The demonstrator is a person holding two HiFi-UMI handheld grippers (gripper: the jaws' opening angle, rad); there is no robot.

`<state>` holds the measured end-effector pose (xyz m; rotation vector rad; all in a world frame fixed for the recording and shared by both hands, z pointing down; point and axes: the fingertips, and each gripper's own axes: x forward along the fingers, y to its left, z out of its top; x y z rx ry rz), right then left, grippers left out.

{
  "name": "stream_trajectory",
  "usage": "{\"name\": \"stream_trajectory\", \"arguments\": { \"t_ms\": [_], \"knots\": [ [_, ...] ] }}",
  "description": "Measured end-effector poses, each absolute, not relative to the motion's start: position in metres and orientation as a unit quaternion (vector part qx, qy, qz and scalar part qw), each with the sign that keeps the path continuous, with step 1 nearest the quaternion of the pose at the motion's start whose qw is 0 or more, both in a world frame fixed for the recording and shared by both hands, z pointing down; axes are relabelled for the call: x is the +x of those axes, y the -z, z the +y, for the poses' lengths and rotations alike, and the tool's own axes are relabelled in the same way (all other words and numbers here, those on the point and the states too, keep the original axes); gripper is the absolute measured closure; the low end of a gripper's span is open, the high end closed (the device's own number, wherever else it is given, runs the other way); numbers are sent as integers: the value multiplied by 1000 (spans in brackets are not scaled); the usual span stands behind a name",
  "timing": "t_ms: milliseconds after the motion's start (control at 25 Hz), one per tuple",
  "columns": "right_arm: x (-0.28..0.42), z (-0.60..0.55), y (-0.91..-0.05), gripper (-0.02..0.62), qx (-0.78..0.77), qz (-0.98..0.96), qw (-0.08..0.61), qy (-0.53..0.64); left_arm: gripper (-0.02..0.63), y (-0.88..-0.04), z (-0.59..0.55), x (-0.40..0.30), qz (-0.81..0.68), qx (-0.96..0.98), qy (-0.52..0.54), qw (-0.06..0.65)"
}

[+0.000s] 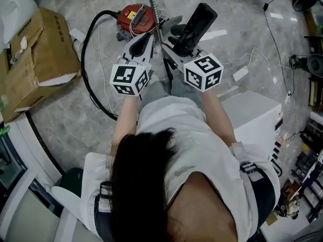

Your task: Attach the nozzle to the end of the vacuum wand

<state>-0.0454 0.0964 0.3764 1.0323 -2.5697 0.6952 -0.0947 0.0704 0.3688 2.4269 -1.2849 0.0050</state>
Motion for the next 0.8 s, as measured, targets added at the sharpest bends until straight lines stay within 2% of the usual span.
{"name": "stream_trajectory", "arguments": {
  "t_ms": [360,800],
  "knots": [
    [-38,72,-382,454,360,-891,129,-244,574,-377,51,-97,-463,865,-13,193],
    [-24,-7,-386,454,330,-902,131,-246,574,-398,-16,-87,-492,839,-18,233]
  ]
}}
